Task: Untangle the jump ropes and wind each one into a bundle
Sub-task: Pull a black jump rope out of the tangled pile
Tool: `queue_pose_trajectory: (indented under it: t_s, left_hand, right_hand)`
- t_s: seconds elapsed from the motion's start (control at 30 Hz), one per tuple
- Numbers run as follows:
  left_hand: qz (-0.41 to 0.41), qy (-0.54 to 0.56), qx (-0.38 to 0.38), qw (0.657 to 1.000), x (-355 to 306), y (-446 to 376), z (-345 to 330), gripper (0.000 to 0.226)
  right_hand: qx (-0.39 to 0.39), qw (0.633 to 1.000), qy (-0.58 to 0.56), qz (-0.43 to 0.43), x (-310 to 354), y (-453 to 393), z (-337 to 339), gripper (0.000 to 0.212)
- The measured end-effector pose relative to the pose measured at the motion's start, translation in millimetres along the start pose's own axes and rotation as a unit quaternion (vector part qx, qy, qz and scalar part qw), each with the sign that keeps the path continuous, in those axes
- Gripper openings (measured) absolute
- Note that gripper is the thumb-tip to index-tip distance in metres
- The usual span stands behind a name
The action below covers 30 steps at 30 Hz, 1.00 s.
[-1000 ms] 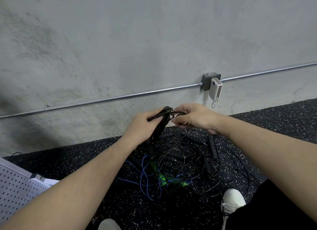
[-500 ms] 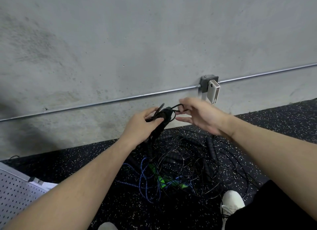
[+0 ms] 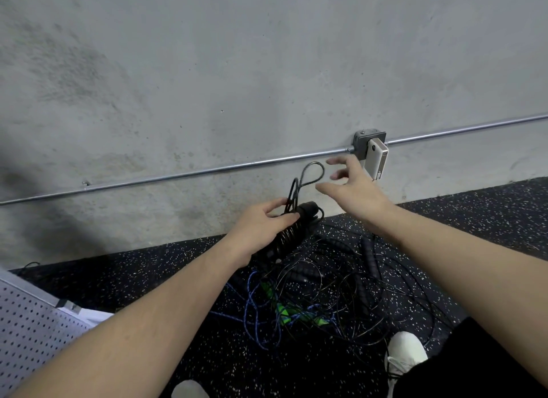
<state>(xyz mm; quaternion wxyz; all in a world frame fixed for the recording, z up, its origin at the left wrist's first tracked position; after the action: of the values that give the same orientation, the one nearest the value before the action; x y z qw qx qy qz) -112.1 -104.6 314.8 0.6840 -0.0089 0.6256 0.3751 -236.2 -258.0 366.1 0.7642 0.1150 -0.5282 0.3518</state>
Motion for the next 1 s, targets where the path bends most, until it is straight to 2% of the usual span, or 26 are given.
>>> queue_pose_trajectory:
  t_s: [0.07,0.1,0.2,0.23,0.3,0.43,0.53,0.6,0.67,0.73,0.8,0.93,1.0]
  left_hand:
    - [0.012,0.022,-0.002,1.0,1,0,-1,0.043]
    - [0.011,0.029,-0.007,1.0,1,-1,0,0.042]
    - [0.0,0.038,-0.022,0.999,-2,-1,1,0.033]
    - [-0.007,0.036,-0.026,0.999,-3,0,0,0.03]
    - [-0.021,0.027,-0.03,0.999,-6,1,-1,0.029]
    - [-0.041,-0.007,-0.053,0.998,-11,4,10,0.037]
    - [-0.065,-0.055,-0.096,0.992,-16,3,24,0.036]
    - [-0.086,-0.111,-0.121,0.983,-21,4,30,0.033]
    - [-0.091,-0.142,-0.142,0.975,-22,5,37,0.032]
    - [-0.091,-0.162,-0.156,0.97,-21,4,43,0.03]
    - [-0.093,-0.186,-0.172,0.963,-21,1,49,0.029]
    - [-0.09,-0.183,-0.186,0.961,-24,-1,58,0.025]
    - [-0.101,-0.195,-0.199,0.955,-26,0,59,0.024]
  right_hand:
    - [-0.044,0.989,0.08,0.112,21,1,9,0.017]
    - [-0.032,0.986,0.083,0.139,28,2,7,0.009]
    - [0.124,0.968,0.105,0.192,37,14,-29,0.02]
    - [0.151,0.953,0.128,0.229,40,18,-39,0.023]
    - [0.137,0.942,0.134,0.277,43,19,-42,0.026]
    - [0.097,0.985,0.009,0.139,34,8,-20,0.025]
    - [0.037,0.987,-0.099,0.118,30,-2,-4,0.026]
    - [0.026,0.982,-0.162,0.095,27,-7,-2,0.027]
    - [0.026,0.989,-0.119,0.08,25,-8,3,0.027]
    - [0.038,0.994,0.006,0.101,26,-8,10,0.026]
    - [0.074,0.981,0.104,0.146,28,-6,12,0.029]
    - [0.106,0.967,0.173,0.157,31,-5,13,0.048]
    - [0.101,0.959,0.22,0.145,34,-7,15,0.049]
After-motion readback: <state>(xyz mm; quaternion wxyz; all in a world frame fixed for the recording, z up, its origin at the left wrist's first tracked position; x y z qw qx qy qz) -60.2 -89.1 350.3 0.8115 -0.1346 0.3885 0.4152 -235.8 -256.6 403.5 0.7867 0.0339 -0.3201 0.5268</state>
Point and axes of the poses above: each hand's wrist, its own y-axis away from the middle knuckle, its own z-axis out of the back of the hand, x = y × z, the point moved 8 cm from there along -y, towards the middle knuckle, and after that the axes turned 10 degrees about z, right-handed, at the moved point
